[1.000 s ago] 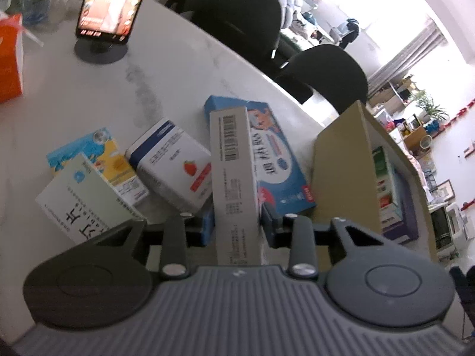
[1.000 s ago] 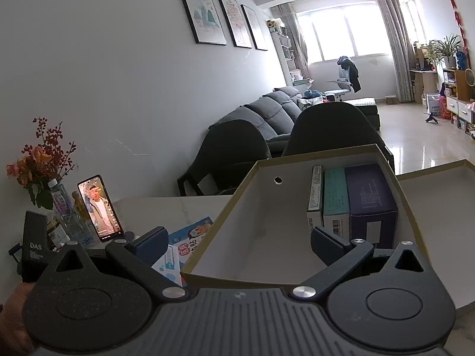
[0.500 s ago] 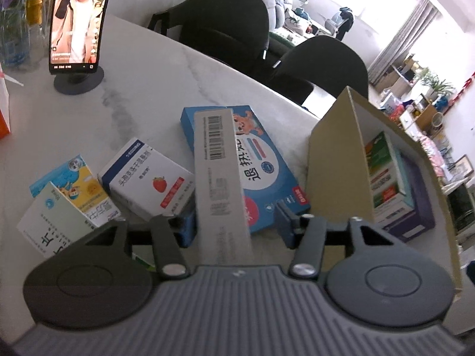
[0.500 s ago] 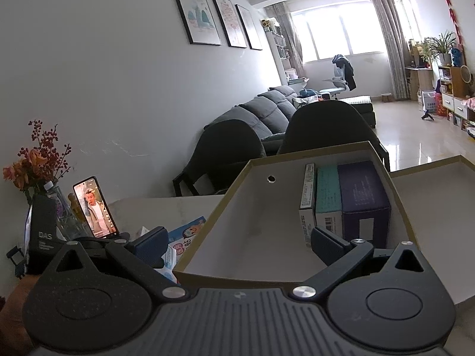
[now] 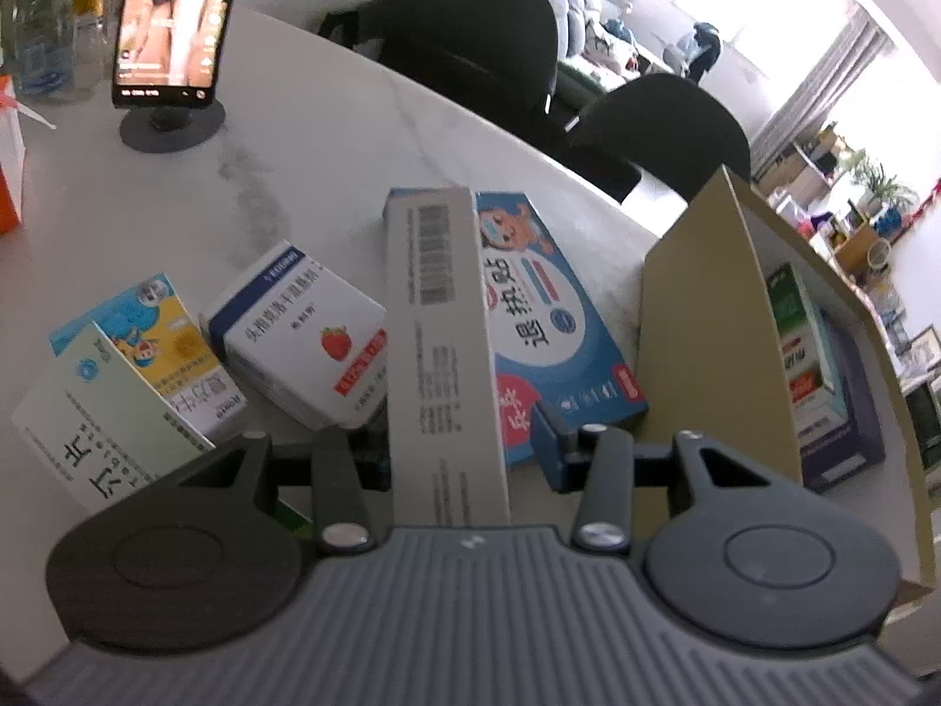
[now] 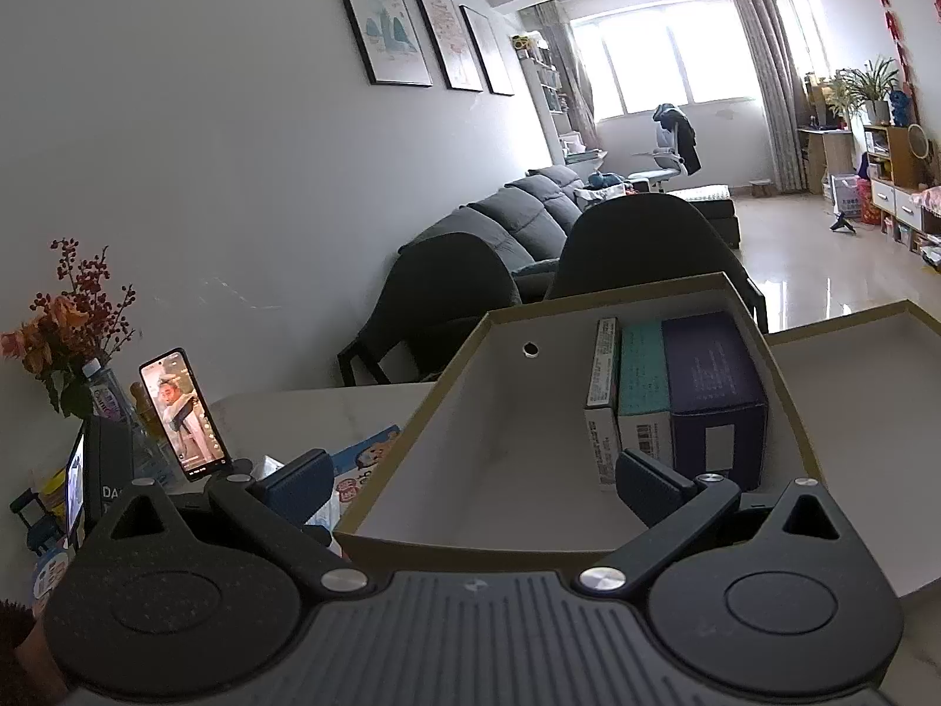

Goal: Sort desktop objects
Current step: 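Lift the white box with the left gripper and carry it over the beige box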

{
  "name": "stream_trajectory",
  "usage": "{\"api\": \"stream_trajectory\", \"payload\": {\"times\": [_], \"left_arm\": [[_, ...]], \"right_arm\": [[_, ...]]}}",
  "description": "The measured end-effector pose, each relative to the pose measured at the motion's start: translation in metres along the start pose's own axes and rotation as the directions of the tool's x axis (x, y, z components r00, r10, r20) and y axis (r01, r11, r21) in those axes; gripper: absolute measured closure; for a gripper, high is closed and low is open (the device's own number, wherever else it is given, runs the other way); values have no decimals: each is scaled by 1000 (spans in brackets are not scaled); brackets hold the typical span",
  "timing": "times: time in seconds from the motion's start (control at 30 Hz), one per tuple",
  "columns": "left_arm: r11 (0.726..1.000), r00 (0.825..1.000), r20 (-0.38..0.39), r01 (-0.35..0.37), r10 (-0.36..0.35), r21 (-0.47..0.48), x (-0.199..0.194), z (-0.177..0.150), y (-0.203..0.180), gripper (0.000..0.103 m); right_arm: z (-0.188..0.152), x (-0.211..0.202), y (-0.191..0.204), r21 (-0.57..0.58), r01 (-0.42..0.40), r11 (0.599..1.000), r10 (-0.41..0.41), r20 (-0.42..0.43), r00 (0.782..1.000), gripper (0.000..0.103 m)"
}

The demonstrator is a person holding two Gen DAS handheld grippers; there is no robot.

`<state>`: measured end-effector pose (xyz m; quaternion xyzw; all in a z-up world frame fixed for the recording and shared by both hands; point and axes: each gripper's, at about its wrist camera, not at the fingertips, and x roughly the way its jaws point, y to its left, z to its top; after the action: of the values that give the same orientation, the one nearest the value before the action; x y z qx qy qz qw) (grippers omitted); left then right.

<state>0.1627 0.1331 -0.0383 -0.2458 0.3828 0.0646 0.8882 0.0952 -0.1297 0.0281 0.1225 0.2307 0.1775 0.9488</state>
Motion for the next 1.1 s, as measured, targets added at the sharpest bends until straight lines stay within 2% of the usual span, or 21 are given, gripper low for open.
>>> {"api": "stream_trajectory", "payload": {"times": [0.07,0.1,0.3,0.63,0.83,1.1], "left_arm": [[1000,1000,7,9,-9,-9,-3,2,2,75],[1000,1000,7,12,-12,-7,-3,2,1,76],[999,999,31,39,-38,-24,-10,0,0,76],[998,993,106,57,-58,7,-29,11,-16,76],[997,981,174,78,-80,18,-41,24,-29,76],[991,967,215,129,-136,43,-49,33,-52,76]], "right_arm": [[0,-1,1,-3,-2,1000,2,3,1000,1],[0,-1,2,-4,-3,1000,3,4,1000,1],[0,-6,5,-12,-3,1000,3,12,1000,1],[0,-15,5,-15,-2,1000,2,29,1000,1],[1,-22,5,-17,-5,1000,6,41,999,1],[3,-28,4,-15,-5,1000,5,53,999,1]]}}
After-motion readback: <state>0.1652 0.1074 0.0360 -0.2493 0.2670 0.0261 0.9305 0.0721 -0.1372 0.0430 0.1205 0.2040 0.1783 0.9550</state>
